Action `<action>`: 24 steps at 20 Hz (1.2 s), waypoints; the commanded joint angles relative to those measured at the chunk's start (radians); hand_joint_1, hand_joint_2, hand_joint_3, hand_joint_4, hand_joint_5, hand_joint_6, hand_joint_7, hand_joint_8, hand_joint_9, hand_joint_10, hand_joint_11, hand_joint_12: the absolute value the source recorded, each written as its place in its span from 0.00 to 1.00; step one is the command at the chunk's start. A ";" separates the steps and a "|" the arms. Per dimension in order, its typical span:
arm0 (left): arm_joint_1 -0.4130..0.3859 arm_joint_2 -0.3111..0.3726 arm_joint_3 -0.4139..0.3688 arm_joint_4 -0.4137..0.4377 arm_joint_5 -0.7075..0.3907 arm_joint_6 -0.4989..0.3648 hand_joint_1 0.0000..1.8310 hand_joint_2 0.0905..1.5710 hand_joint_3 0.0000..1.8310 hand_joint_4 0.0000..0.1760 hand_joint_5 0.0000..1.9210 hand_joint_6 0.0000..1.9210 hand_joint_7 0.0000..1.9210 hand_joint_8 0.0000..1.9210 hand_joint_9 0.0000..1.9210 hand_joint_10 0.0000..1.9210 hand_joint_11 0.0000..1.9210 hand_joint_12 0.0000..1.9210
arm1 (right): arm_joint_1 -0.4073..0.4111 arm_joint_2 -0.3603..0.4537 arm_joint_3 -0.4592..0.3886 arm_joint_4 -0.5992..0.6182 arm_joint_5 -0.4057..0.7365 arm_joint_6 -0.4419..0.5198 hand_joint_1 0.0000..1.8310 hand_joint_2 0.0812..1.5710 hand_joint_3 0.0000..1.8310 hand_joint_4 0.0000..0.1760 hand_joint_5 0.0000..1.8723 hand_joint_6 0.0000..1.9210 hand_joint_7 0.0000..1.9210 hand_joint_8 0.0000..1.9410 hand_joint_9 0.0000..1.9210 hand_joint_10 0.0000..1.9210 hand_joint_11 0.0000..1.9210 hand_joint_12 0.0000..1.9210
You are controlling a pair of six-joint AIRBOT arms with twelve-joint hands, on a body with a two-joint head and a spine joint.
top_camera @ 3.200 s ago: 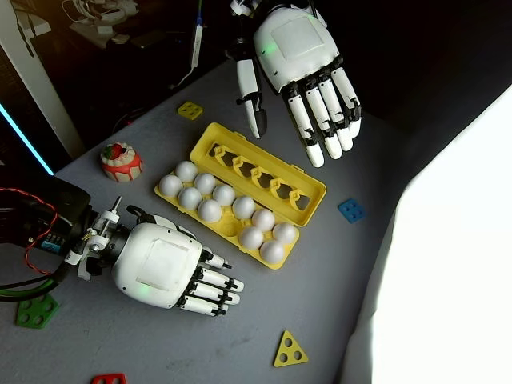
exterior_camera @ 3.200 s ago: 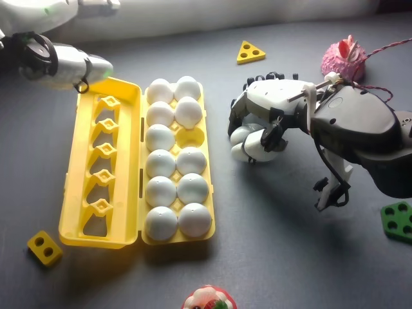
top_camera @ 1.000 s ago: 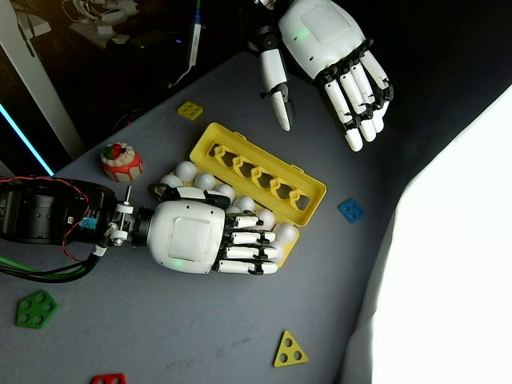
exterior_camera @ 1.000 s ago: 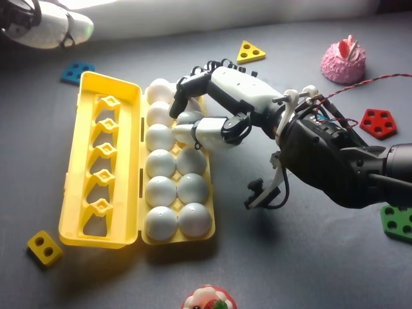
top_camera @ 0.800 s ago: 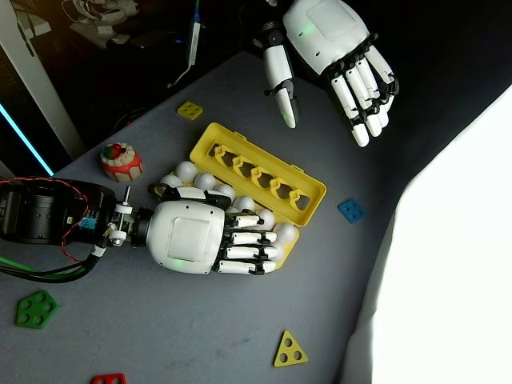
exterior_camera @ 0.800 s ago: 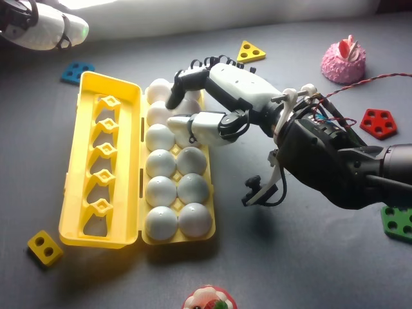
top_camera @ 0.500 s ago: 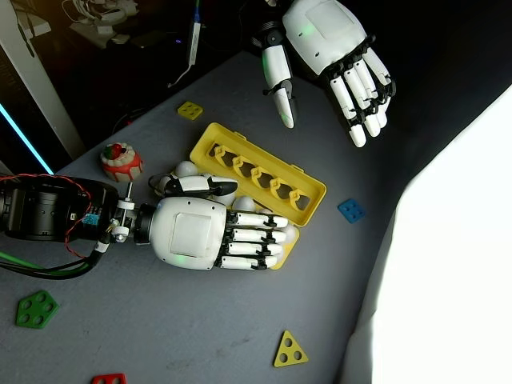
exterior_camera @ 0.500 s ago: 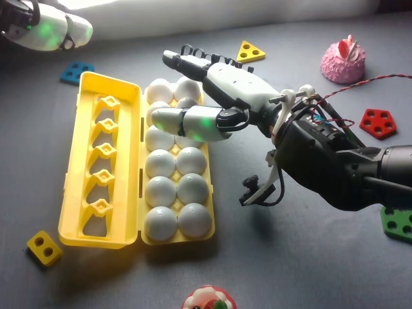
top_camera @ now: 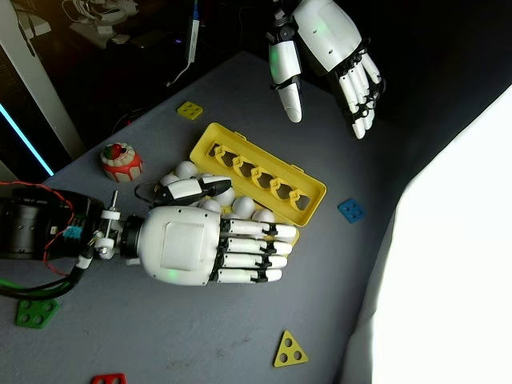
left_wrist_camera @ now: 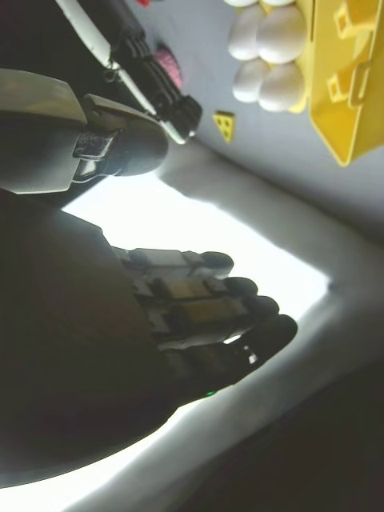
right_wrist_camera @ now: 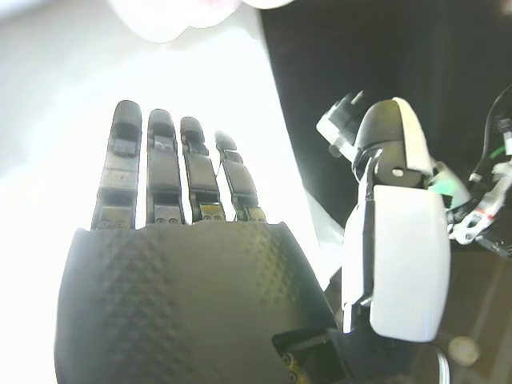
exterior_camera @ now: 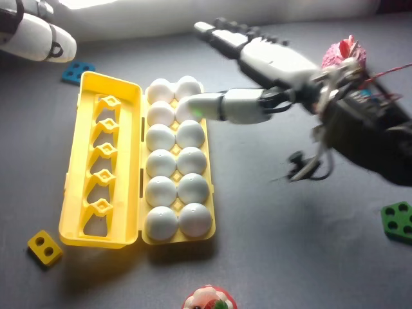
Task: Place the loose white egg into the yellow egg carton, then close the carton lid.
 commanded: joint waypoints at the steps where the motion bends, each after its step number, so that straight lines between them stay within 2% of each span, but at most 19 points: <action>1: -0.012 0.003 -0.003 0.040 0.008 0.002 0.12 0.82 0.00 0.21 0.10 0.00 0.13 0.00 0.15 0.01 0.00 0.47 | 0.005 0.023 -0.013 -0.026 0.081 -0.029 0.23 0.64 0.00 0.11 0.03 0.00 0.04 0.00 0.03 0.00 0.00 0.14; 2: -0.011 0.003 -0.004 0.024 -0.002 0.002 0.12 0.82 0.00 0.19 0.10 0.00 0.14 0.00 0.15 0.01 0.00 0.48 | 0.005 0.056 -0.032 -0.026 0.063 -0.068 0.22 0.66 0.00 0.02 0.03 0.00 0.03 0.00 0.03 0.00 0.00 0.12; 4: -0.006 0.002 -0.002 -0.014 -0.021 0.002 0.11 0.82 0.00 0.19 0.11 0.01 0.16 0.01 0.17 0.01 0.00 0.53 | 0.012 0.127 -0.075 -0.038 0.029 -0.131 0.12 0.70 0.01 0.00 0.05 0.00 0.05 0.00 0.03 0.00 0.00 0.14; 5: -0.004 -0.001 0.002 -0.035 -0.030 0.001 0.10 0.82 0.00 0.18 0.12 0.01 0.17 0.01 0.17 0.01 0.00 0.54 | 0.018 0.173 -0.103 -0.059 0.015 -0.156 0.11 0.70 0.00 0.00 0.05 0.00 0.05 0.00 0.03 0.00 0.00 0.16; 6: -0.001 -0.004 0.005 -0.042 -0.041 -0.017 0.09 0.83 0.00 0.16 0.14 0.01 0.18 0.01 0.18 0.01 0.00 0.54 | 0.022 0.217 -0.127 -0.097 0.011 -0.157 0.10 0.71 0.00 0.00 0.06 0.00 0.06 0.00 0.03 0.00 0.00 0.16; 8: 0.007 -0.008 0.008 -0.040 -0.050 -0.061 0.12 0.81 0.00 0.10 0.18 0.02 0.22 0.01 0.21 0.02 0.00 0.62 | 0.030 0.276 -0.153 -0.169 -0.003 -0.156 0.11 0.71 0.00 0.00 0.08 0.00 0.07 0.00 0.03 0.00 0.00 0.15; 9: 0.009 -0.010 0.012 -0.040 -0.051 -0.090 0.14 0.81 0.00 0.10 0.20 0.02 0.24 0.02 0.22 0.03 0.00 0.65 | 0.044 0.314 -0.165 -0.197 -0.038 -0.136 0.10 0.71 0.00 0.00 0.08 0.00 0.07 0.00 0.04 0.00 0.00 0.17; 10: 0.015 -0.010 0.015 -0.040 -0.051 -0.120 0.14 0.81 0.00 0.11 0.20 0.02 0.26 0.02 0.24 0.04 0.00 0.69 | 0.054 0.334 -0.169 -0.217 -0.065 -0.120 0.10 0.72 0.00 0.00 0.06 0.00 0.06 0.00 0.03 0.00 0.00 0.12; 11: 0.028 -0.010 0.018 -0.039 -0.051 -0.166 0.17 0.81 0.00 0.09 0.20 0.02 0.28 0.02 0.25 0.05 0.00 0.72 | 0.065 0.356 -0.176 -0.221 -0.084 -0.120 0.10 0.72 0.00 0.00 0.05 0.00 0.05 0.00 0.02 0.00 0.00 0.10; 12: 0.039 -0.010 0.019 -0.034 -0.048 -0.206 0.16 0.81 0.00 0.07 0.22 0.01 0.29 0.02 0.23 0.13 0.00 0.74 | 0.072 0.379 -0.184 -0.227 -0.093 -0.120 0.10 0.72 0.00 0.00 0.07 0.00 0.07 0.00 0.05 0.01 0.00 0.17; 14: 0.087 -0.010 0.016 0.013 -0.040 -0.383 0.17 0.81 0.00 0.00 0.24 0.01 0.31 0.05 0.12 0.47 0.00 0.80 | 0.072 0.451 -0.224 -0.288 -0.095 -0.119 0.10 0.72 0.00 0.00 0.07 0.00 0.07 0.00 0.06 0.01 0.00 0.26; 18: 0.155 -0.016 0.013 0.070 -0.053 -0.602 0.17 0.82 0.00 0.00 0.24 0.01 0.31 0.07 0.11 0.51 0.00 0.81 | 0.067 0.560 -0.293 -0.393 -0.094 -0.110 0.08 0.72 0.00 0.00 0.05 0.00 0.06 0.00 0.06 0.00 0.00 0.25; 19: 0.169 -0.021 0.013 0.074 -0.064 -0.642 0.17 0.81 0.00 0.00 0.24 0.01 0.30 0.08 0.11 0.51 0.00 0.82 | 0.067 0.585 -0.305 -0.401 -0.094 -0.110 0.10 0.72 0.00 0.00 0.07 0.00 0.06 0.00 0.05 0.00 0.00 0.20; 20: 0.181 -0.026 0.012 0.077 -0.076 -0.678 0.15 0.82 0.00 0.00 0.24 0.01 0.30 0.08 0.11 0.51 0.00 0.82 | 0.067 0.599 -0.310 -0.414 -0.094 -0.110 0.10 0.72 0.00 0.00 0.07 0.00 0.05 0.00 0.05 0.00 0.00 0.18; 22: 0.207 -0.043 0.008 0.089 -0.119 -0.767 0.16 0.81 0.00 0.00 0.24 0.01 0.30 0.08 0.11 0.51 0.00 0.82 | 0.068 0.641 -0.327 -0.417 -0.113 -0.116 0.10 0.72 0.00 0.00 0.08 0.00 0.06 0.00 0.05 0.00 0.00 0.21; 24: 0.220 -0.053 0.008 0.089 -0.138 -0.803 0.17 0.81 0.00 0.00 0.24 0.00 0.29 0.08 0.10 0.51 0.00 0.80 | 0.066 0.664 -0.337 -0.417 -0.114 -0.117 0.10 0.72 0.00 0.00 0.08 0.00 0.07 0.01 0.06 0.01 0.00 0.21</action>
